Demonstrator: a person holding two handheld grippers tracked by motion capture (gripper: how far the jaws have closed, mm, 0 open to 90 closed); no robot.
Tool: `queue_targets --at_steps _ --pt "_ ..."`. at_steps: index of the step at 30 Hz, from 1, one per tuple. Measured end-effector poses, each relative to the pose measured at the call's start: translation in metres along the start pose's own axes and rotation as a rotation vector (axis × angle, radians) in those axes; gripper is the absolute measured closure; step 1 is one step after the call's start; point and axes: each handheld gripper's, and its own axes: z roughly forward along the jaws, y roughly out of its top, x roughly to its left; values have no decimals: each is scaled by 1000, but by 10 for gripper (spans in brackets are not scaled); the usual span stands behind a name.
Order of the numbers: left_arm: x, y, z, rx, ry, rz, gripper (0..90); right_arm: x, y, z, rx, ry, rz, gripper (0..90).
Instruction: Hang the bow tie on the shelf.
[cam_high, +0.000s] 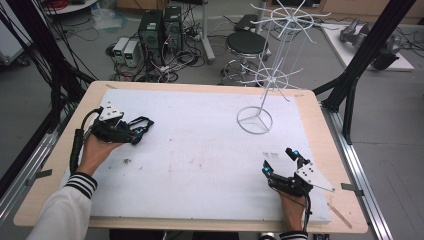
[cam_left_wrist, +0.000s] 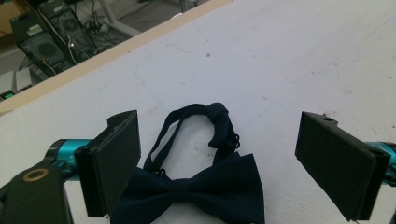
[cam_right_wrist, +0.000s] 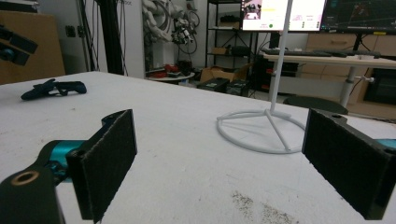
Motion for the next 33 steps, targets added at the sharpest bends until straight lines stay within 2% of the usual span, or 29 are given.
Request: queue_targets --at_steps 4,10,16,21,28,33 --pt "1 3 8 58 -16 8 150 0 0 0 0 0 3 92" --pt "-2 9 21 141 -31 55 151 0 0 0 1 -2 4 92" --pt "-1 10 31 188 -33 56 153 0 0 0 -1 -3 5 92" --pt "1 13 37 229 -54 50 212 0 0 0 -3 -1 5 92" --pt "1 18 46 293 -63 52 236 0 0 0 -1 -3 12 92" --pt "1 19 53 331 -53 40 258 0 0 -1 -4 -1 14 92"
